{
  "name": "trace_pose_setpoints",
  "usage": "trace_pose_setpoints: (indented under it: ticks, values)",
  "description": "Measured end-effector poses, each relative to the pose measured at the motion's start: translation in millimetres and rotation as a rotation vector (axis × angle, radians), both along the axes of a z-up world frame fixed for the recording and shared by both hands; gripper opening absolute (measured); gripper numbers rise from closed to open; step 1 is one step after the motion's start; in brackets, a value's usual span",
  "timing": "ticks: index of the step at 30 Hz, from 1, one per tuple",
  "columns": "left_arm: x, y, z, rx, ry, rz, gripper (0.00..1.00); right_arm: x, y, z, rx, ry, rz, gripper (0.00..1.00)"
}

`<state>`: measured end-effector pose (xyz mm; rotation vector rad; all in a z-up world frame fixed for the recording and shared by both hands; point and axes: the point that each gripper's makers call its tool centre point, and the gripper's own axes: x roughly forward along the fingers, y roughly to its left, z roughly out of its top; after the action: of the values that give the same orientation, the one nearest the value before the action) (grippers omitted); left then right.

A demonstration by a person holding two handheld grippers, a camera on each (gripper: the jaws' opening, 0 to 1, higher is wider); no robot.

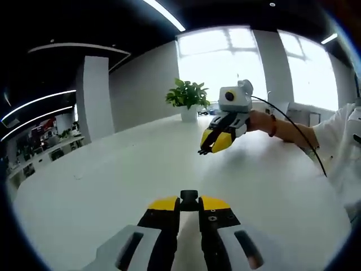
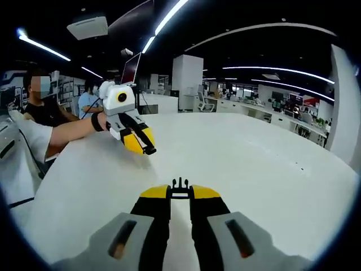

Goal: Snap the two parts of the plastic buckle together until the buckle closes and remains connected.

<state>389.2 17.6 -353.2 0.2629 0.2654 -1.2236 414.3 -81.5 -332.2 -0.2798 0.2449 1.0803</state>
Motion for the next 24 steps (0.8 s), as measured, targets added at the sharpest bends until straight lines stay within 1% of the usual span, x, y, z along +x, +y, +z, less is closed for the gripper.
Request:
trace_pose_setpoints:
  ticks: [2,6,8,11,12,14,18,19,21,24]
  values:
    - [-2.5,-3.1,5.4,-0.024,0.011,-0.011,0.12,-2.5,3.7,1.7,-0.008,-0.005,0.018,0.12]
    - [-2.6,-2.2,5.6,-0.012,0.005,-0.006,0.12,-4.2,10.8,2.3,-0.024,-0.009,0.030,0.12]
    - [-2.6,-1.3,5.7,-0.011,0.006,-0.006,0.12,-6.4,13.9,-0.3,-0.031,-0.004,0.039,0.12]
    - [-2.2,-0.6,7.9,-0.020,0.012,0.006,0.12,-8.7,15.0,-3.3,-0.043,-0.005,0.039,0.12]
    - [-4.1,-0.1,7.5,-0.013,0.010,0.004,0.12,-8.5,14.4,-3.4,-0.048,-0.009,0.037,0.12]
    - [-7.0,0.6,7.2,-0.001,0.000,0.002,0.12,-6.4,13.0,-1.2,-0.033,-0.009,0.018,0.12]
    - [-12.5,-0.1,9.2,-0.005,-0.006,-0.008,0.12,-11.6,15.0,-3.6,-0.034,-0.004,0.031,0.12]
    - [-8.2,1.0,9.6,-0.005,-0.002,-0.010,0.12,-13.2,15.6,-3.9,-0.037,-0.006,0.033,0.12]
    - [-6.3,1.7,9.5,0.002,-0.004,-0.017,0.12,-17.4,17.2,-2.8,-0.032,-0.010,0.040,0.12]
    - [-6.9,2.3,11.9,-0.009,0.002,-0.032,0.12,-24.2,20.0,-1.6,-0.027,-0.013,0.058,0.12]
